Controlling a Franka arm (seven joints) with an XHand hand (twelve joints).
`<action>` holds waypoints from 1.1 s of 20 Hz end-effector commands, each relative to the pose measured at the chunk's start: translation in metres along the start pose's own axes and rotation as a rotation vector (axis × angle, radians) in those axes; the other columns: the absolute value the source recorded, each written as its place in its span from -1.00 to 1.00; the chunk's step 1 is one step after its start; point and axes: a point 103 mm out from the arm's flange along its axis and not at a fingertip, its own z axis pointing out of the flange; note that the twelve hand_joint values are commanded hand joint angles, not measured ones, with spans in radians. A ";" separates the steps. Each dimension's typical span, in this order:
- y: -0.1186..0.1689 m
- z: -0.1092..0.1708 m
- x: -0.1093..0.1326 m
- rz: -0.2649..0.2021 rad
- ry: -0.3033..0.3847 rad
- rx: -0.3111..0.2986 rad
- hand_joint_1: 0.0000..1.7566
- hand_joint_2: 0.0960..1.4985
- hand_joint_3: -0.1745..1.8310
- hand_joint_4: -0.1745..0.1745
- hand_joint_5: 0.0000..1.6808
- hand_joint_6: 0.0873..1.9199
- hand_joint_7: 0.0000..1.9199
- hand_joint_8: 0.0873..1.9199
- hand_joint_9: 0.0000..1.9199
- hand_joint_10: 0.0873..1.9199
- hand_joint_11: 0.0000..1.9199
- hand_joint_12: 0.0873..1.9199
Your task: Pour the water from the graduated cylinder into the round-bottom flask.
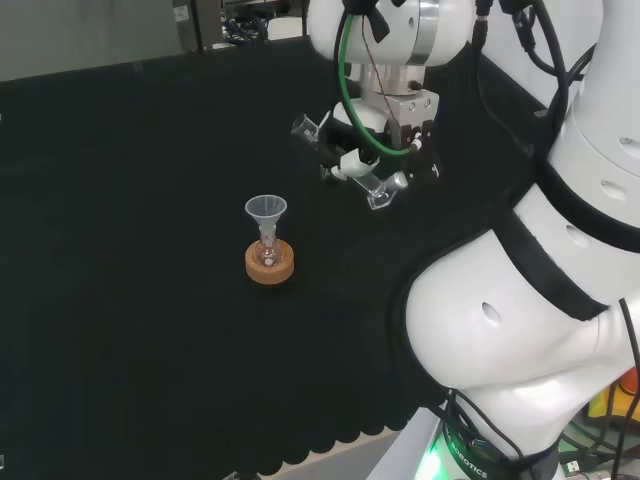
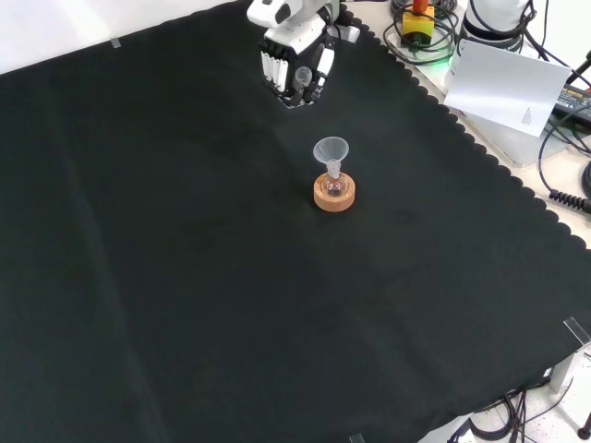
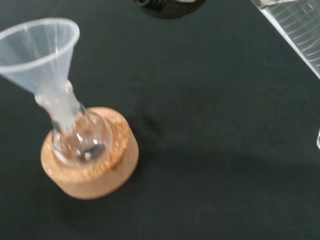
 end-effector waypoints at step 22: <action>-0.003 0.010 0.033 -0.032 -0.419 0.244 0.43 0.36 -0.83 0.14 0.29 -0.09 0.25 -0.41 0.55 -1.00 0.31 -0.32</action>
